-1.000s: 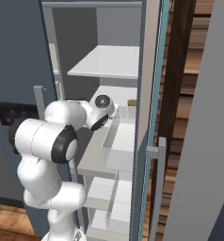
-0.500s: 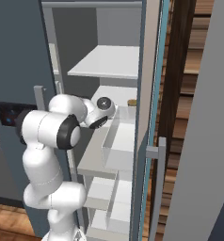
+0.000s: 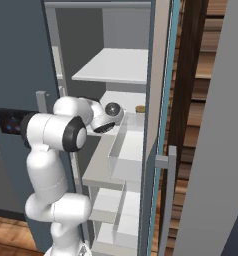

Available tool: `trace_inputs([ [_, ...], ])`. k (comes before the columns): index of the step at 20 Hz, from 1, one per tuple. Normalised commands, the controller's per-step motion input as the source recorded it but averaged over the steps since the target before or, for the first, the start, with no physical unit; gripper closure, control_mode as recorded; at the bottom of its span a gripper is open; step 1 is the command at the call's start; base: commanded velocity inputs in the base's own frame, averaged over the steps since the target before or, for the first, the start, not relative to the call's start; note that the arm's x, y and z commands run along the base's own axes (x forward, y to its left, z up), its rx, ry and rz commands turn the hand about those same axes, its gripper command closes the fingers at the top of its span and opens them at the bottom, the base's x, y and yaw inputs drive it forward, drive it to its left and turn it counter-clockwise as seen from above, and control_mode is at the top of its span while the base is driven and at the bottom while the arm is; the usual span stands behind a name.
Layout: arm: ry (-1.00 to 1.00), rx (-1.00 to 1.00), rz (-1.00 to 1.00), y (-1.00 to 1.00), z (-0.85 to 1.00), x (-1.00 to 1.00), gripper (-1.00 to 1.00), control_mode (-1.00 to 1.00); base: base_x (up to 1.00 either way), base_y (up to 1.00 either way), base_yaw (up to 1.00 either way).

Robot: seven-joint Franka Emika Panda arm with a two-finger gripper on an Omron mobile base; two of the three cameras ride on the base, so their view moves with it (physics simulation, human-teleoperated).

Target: Move the bar and cup from the second highest shelf to the top shelf to make space. Then, place the pitcher from the counter on the cleared second highest shelf.

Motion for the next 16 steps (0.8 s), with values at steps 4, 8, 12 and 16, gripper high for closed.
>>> trace_inputs([
  [4, 0.0, 0.0, 0.01, -0.01, -0.11, 0.04, 1.0, -1.0, 0.0, 0.0, 0.0],
  [8, -0.02, 0.0, 0.02, 0.0, 0.0, -0.02, 1.0, -1.0, 0.0, 0.0, 0.0],
  [12, 0.0, 0.0, 0.01, 0.0, 0.01, -0.19, 1.0, -1.0, 0.0, 0.0, 0.0],
  [16, 0.02, 0.0, 0.0, 0.0, 0.14, -0.28, 1.0, -1.0, 0.0, 0.0, 0.0],
])
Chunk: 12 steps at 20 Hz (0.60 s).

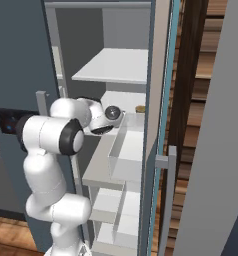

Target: Move the bar and cup from the second highest shelf to the top shelf to make space. Then, place the pitcher from the counter on the cleared second highest shelf.

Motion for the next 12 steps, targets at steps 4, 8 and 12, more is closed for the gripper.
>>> trace_inputs([
  [4, 0.09, -0.02, 0.0, 0.0, 0.31, -0.39, 1.0, -1.0, 0.0, 0.0, 0.0],
  [8, 0.09, -0.04, 0.02, 0.0, 0.48, -0.45, 1.0, -1.0, 0.0, 0.0, 0.0],
  [12, 0.06, -0.05, 0.02, 0.0, 0.61, -0.45, 1.0, -1.0, 0.0, 0.0, 0.0],
])
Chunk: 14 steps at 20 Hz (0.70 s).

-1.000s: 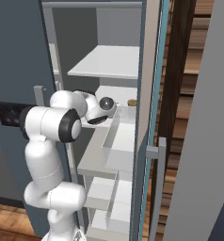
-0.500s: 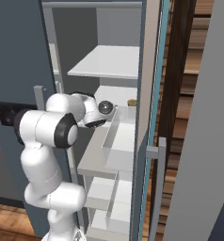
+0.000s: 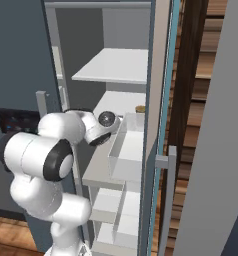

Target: Move the bar and cup from the second highest shelf to the top shelf to make space. Then, place the pitcher from the counter on the cleared second highest shelf.

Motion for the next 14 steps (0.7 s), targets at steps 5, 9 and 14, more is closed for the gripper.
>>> trace_inputs([
  [5, 0.07, -0.1, 0.02, 0.02, 0.7, -0.4, 1.0, -1.0, 0.0, 0.0, 0.0],
  [9, 0.12, -0.16, 0.0, 0.25, 0.83, -0.3, 1.0, -1.0, 0.0, 0.0, 0.0],
  [14, 0.06, -0.13, 0.0, 0.21, 0.82, -0.38, 1.0, -1.0, 0.0, 0.0, 0.0],
])
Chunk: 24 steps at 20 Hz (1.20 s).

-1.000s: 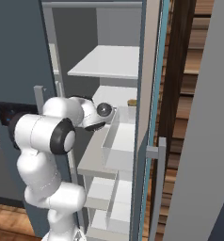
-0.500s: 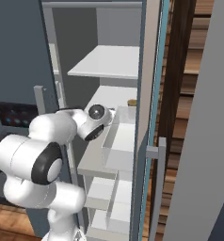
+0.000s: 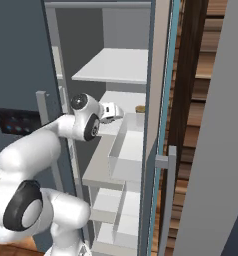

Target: Move the bar and cup from the second highest shelf to the top shelf to make space. Then, place the pitcher from the counter on the cleared second highest shelf.

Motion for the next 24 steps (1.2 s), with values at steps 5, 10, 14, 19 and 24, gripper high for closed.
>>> trace_inputs([
  [5, 0.01, -0.02, 0.0, 0.04, 0.76, -0.69, 1.0, -1.0, 0.0, 0.0, 0.0],
  [10, 0.0, 0.03, 0.0, 0.0, 0.59, -0.84, 1.0, -1.0, 0.0, 0.0, 0.0],
  [14, -0.05, 0.06, 0.0, 0.0, 0.56, -0.45, 1.0, -1.0, 0.0, 0.0, 0.0],
  [19, -0.18, 0.07, 0.0, 0.0, 0.64, -0.08, 1.0, -1.0, 0.0, 0.0, 0.0],
  [24, -0.1, 0.05, 0.0, 0.0, 0.64, 0.0, 1.0, -1.0, 0.0, 0.0, 0.0],
])
